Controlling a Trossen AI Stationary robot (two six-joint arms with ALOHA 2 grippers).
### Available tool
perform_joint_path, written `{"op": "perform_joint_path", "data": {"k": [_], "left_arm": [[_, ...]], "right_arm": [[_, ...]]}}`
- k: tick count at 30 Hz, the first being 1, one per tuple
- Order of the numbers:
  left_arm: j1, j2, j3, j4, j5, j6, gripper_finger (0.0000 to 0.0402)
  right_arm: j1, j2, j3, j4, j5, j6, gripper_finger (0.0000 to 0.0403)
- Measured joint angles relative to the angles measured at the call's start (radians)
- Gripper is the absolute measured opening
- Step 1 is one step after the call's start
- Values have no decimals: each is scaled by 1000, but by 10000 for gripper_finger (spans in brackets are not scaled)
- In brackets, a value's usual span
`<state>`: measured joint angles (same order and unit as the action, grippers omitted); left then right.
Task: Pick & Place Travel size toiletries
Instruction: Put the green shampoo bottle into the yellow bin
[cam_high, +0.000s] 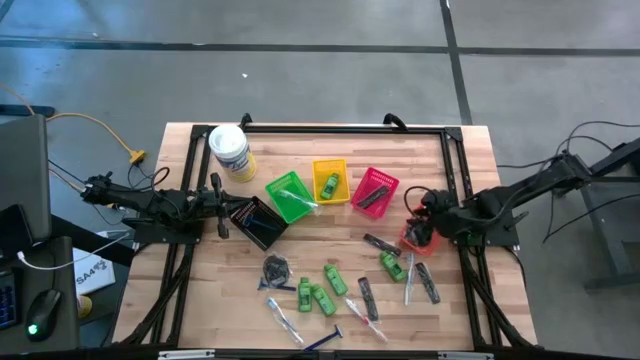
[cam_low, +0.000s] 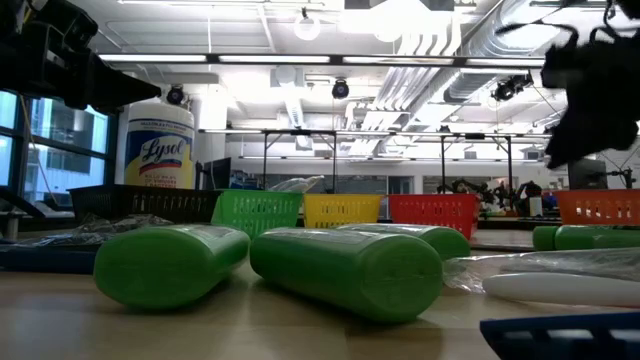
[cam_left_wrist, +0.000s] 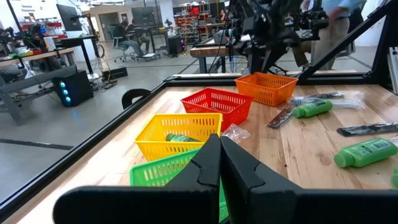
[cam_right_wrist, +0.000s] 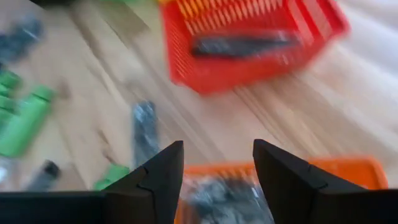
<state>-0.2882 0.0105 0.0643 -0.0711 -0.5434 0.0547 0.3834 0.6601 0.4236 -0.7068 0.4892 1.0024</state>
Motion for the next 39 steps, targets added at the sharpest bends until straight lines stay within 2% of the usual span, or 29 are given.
{"op": "perform_joint_path", "data": {"k": [6, 9, 14, 18, 21, 23, 27, 31, 34, 39], "left_arm": [[0, 0, 0, 0, 0, 0, 0], [0, 0, 0, 0, 0, 0, 0], [0, 0, 0, 0, 0, 0, 0], [0, 0, 0, 0, 0, 0, 0], [0, 0, 0, 0, 0, 0, 0], [0, 0, 0, 0, 0, 3, 0], [0, 0, 0, 1, 0, 14, 0], [0, 0, 0, 1, 0, 16, 0], [0, 0, 0, 1, 0, 12, 0], [0, 0, 0, 1, 0, 11, 0]], "right_arm": [[1, -70, 0, 228, 132, -293, 175], [5, -69, 0, 426, 134, -494, 171], [23, 11, -64, 906, -15, -879, 150], [1, 75, -182, 1246, -233, -1086, 88], [-44, 88, -263, 1399, -390, -1126, 25], [-78, 88, -293, 1459, -486, -1121, 9], [-144, 88, -320, 1487, -527, -1055, 3], [-222, 106, -322, 1453, -632, -1000, 4], [-283, 105, -323, 1463, -710, -995, 4], [-388, 104, -322, 1474, -780, -996, 4]]}}
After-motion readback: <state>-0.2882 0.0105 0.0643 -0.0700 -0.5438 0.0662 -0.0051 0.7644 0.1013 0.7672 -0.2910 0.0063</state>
